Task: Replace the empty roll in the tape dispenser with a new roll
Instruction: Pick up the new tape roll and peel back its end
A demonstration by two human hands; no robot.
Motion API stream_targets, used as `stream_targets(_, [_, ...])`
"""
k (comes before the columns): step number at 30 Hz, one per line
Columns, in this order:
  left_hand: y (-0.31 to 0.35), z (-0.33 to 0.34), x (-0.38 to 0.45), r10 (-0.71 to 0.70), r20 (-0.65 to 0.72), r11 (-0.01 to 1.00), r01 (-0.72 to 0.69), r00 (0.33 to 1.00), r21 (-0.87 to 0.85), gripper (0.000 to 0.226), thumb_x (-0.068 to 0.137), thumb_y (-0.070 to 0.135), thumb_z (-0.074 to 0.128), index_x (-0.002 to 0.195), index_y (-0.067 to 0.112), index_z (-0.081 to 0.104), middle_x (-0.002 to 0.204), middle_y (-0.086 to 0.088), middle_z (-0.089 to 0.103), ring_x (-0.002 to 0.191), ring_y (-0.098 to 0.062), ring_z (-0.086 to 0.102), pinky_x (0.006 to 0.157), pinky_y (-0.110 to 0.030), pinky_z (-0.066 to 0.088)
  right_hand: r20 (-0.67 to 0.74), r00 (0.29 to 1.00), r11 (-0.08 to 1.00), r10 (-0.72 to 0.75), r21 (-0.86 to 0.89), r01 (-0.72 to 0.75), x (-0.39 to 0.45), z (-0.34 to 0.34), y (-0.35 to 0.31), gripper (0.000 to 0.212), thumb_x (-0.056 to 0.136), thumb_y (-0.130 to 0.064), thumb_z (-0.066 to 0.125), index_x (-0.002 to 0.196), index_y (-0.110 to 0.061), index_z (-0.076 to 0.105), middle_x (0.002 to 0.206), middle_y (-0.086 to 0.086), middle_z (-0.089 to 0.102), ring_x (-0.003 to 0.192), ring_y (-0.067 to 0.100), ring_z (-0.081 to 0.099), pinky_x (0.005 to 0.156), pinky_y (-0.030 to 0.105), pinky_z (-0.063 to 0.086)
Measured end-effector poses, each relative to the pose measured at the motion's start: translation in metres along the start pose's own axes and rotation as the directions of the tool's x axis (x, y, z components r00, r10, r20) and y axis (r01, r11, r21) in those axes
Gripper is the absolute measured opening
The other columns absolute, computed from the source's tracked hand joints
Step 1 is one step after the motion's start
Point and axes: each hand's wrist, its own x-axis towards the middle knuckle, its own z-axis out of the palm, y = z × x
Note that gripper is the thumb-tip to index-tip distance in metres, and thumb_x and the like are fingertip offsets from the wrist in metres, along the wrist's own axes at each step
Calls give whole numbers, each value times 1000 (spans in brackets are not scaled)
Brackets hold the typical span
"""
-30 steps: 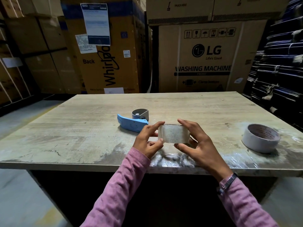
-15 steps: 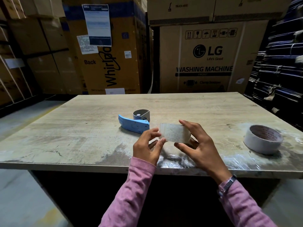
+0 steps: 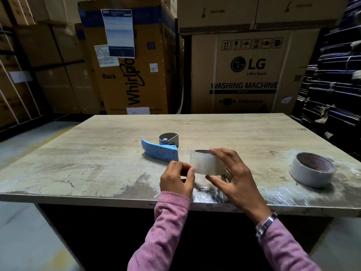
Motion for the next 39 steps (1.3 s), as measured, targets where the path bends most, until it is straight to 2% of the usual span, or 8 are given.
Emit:
stream_targets(8, [4,10,7,-190,-40,982,189,981,-28,8,73,15,65,68,9,61,68,-5,64,59,-17,57,56,-7,40,-14,999,994,50,98,-48,0,-1,0,66,80,-17,83,139,-31,56,131,-12,52,108,0,58,78,18,55])
stream_targets(12, [2,10,11,-370,65,903,375,927,-208,10,68,28,61,66,18,60,62,0,68,63,-22,68,68,-34,57,-11,995,977,97,192,-93,1,-1,2,65,80,-16,83,137,-33,57,130,-13,51,112,13,61,86,39,60])
stream_targets(17, [4,2,13,-434,222,755,487,873,-439,17,83,0,64,70,11,60,54,6,65,56,-11,65,75,-47,58,-7,994,973,111,205,-107,0,-1,3,64,81,-19,82,136,-36,56,131,-15,51,120,11,57,91,41,59])
stream_targets(21, [9,-1,10,-406,192,759,447,893,-474,6,87,12,63,80,11,63,73,-7,65,66,-17,66,74,-45,59,-18,994,978,111,180,-106,1,-1,2,63,82,-19,81,137,-36,56,130,-14,51,120,9,57,90,38,60])
stream_targets(25, [4,6,8,-237,55,937,243,970,-252,11,79,36,67,78,25,64,79,-3,65,67,-18,66,63,-43,59,-10,994,978,109,183,-105,1,0,1,62,82,-19,81,136,-35,56,128,-12,51,118,12,58,88,43,60])
stream_targets(29, [4,14,6,-142,-70,984,133,987,-121,18,81,32,61,75,15,63,73,-2,63,59,-21,63,55,-42,55,-14,994,977,110,184,-106,1,0,3,63,81,-18,82,136,-35,56,128,-12,51,116,14,59,86,48,59])
stream_targets(34, [1,20,6,-126,-112,991,119,986,-68,21,84,28,56,76,10,61,72,-5,63,57,-24,61,56,-40,54,-17,993,974,119,199,-113,1,0,2,63,81,-19,82,135,-36,56,129,-12,52,116,14,59,87,46,59])
stream_targets(39, [4,19,9,-279,-23,952,273,960,-136,15,89,22,58,77,13,59,67,-8,65,58,-21,64,62,-38,55,-20,991,968,133,219,-125,1,-1,2,64,80,-19,82,136,-34,57,130,-13,52,118,9,58,91,37,59])
